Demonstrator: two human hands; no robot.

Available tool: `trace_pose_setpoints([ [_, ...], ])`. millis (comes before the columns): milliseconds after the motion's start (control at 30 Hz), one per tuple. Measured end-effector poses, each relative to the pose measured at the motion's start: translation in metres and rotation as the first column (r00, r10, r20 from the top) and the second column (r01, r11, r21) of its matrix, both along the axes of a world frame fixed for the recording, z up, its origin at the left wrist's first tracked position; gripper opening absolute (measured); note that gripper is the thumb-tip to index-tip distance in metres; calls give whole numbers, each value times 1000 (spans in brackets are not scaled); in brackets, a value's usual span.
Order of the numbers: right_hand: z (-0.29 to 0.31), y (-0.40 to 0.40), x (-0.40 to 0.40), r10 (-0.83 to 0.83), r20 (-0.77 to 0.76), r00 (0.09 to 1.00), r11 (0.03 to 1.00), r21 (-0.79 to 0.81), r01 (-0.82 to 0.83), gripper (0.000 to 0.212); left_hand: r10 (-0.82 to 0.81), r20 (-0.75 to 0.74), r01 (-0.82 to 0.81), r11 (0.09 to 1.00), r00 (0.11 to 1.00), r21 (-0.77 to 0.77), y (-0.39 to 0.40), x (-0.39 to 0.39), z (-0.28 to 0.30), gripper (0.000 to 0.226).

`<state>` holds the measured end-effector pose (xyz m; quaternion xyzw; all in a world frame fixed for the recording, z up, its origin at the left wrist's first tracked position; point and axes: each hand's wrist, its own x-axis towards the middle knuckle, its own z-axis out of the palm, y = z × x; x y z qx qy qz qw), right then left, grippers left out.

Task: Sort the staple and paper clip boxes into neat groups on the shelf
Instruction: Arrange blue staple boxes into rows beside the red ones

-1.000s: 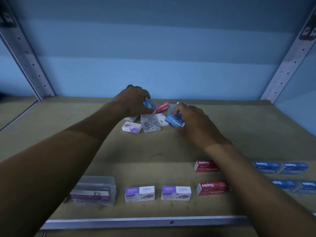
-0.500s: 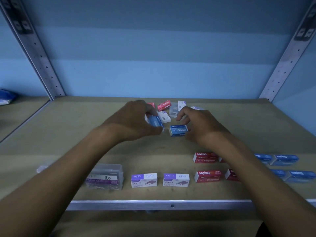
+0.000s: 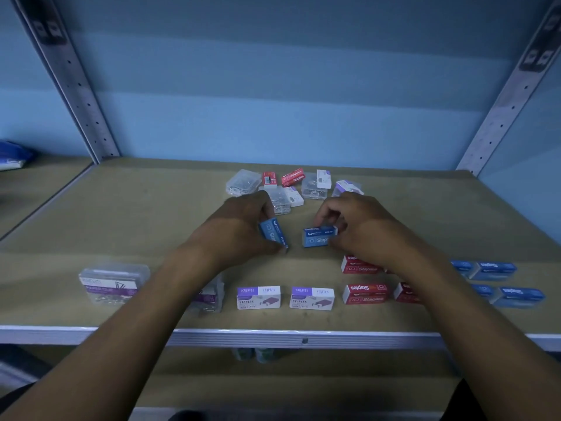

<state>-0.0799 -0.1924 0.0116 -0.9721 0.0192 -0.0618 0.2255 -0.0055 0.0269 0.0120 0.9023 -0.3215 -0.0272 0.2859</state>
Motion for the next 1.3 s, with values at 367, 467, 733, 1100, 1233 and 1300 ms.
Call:
trace_pose_setpoints([
  [367, 6, 5, 1, -26, -10, 1000, 992, 122, 27, 30, 33, -112, -55, 979, 993, -198, 18, -2, 0, 34],
  [467, 5, 7, 2, -30, -11, 1000, 992, 118, 31, 32, 38, -91, -55, 979, 995, -194, 19, -1, -1, 35],
  [733, 2, 7, 3, 11, -35, 999, 1000, 30, -10, 26, 32, -11, -33, 997, 999, -70, 27, 3, 3, 22],
  [1100, 2, 12, 3, 230, -117, 966, 970, -48, -237, 39, -71, 17, 71, 997, 997, -4, 29, 4, 2, 22],
  [1233, 6, 12, 5, 220, -119, 968, 971, -66, -229, 33, -67, 29, 67, 998, 997, 19, 28, 4, 1, 19],
  [1300, 7, 11, 5, 212, -124, 969, 973, -66, -222, 31, -49, 25, 48, 999, 999, 11, 27, 4, 1, 17],
])
